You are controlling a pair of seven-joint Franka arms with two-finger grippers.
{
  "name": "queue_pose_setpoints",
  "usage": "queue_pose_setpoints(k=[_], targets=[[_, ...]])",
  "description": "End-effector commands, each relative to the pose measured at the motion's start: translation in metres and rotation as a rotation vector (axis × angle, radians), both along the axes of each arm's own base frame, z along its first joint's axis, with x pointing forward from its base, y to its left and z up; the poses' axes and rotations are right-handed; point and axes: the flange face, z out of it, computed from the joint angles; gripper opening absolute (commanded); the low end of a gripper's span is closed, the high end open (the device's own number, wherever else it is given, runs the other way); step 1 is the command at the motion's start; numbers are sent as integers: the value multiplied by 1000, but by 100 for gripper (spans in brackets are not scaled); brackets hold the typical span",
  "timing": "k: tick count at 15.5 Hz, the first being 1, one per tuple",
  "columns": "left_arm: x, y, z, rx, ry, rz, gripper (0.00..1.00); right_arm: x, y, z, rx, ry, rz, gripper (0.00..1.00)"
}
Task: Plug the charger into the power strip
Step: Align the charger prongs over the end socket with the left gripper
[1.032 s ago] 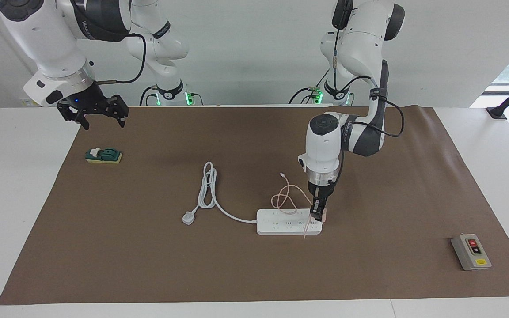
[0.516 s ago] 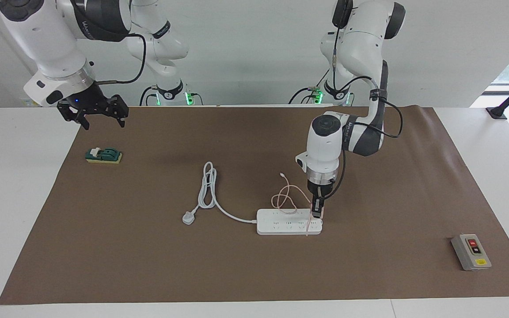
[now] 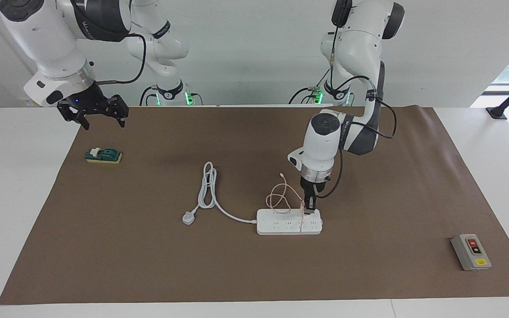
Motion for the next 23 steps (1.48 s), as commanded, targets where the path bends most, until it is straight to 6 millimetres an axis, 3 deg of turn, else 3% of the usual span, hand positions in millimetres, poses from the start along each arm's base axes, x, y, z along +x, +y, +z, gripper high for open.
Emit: queue_pose_setpoints(k=[1,13,23], targets=[[-10,4,-15,1,49,34,0,-7,-8,1,-14,-10,21,100],[7,31,-4,35,72,54,0,-7,0,2,-2,-10,28,100],[7,30,-8,15,45,30,0,-7,1,2,-2,-10,29,100]])
